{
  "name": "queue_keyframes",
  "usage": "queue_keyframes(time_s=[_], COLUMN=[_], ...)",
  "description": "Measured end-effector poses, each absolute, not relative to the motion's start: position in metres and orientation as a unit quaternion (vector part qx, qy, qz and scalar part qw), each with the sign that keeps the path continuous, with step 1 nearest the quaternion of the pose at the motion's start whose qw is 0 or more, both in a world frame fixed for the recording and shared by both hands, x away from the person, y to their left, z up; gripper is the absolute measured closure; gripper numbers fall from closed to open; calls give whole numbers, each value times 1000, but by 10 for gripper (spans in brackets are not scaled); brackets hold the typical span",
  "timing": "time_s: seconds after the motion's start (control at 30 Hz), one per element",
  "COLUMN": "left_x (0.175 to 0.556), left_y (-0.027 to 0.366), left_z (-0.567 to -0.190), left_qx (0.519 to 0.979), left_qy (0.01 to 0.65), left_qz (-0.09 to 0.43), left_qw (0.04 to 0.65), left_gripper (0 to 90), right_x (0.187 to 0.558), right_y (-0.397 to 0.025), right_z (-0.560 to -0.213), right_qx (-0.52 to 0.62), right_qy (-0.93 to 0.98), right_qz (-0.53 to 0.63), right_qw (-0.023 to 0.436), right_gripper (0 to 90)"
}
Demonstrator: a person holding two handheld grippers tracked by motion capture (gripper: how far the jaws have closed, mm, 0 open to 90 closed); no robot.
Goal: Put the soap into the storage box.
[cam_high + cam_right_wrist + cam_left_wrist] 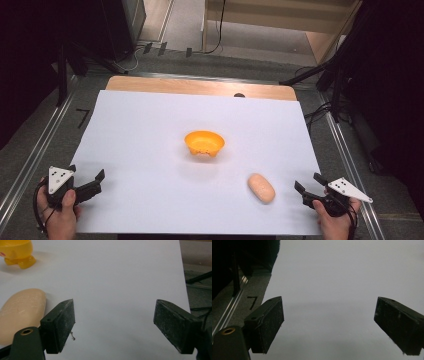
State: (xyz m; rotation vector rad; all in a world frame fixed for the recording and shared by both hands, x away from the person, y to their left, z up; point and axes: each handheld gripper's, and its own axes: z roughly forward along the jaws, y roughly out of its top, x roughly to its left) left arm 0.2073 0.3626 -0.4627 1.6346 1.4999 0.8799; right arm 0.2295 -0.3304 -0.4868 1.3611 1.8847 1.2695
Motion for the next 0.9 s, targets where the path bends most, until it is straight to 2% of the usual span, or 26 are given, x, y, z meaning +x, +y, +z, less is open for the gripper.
queue_keyframes(time_s=[0.17,0.33,0.67,0.77,0.83,0.9], left_x=[207,208,208,209,208,209], left_y=[363,362,360,360,360,360], left_z=[-463,-463,-463,-463,-463,-463], left_qx=[638,640,644,645,645,645], left_qy=[584,585,582,581,581,581], left_qz=[342,341,343,344,344,344], left_qw=[367,363,358,358,358,357], left_gripper=[98,98,98,98,98,98], right_x=[231,232,230,232,233,240], right_y=[-326,-321,-311,-313,-313,-313], right_z=[-485,-482,-469,-468,-468,-467], right_qx=[504,502,484,473,466,438], right_qy=[700,709,749,761,767,794], right_qz=[448,441,380,375,373,365], right_qw=[237,224,247,237,235,210], right_gripper=[137,163,347,428,433,420])
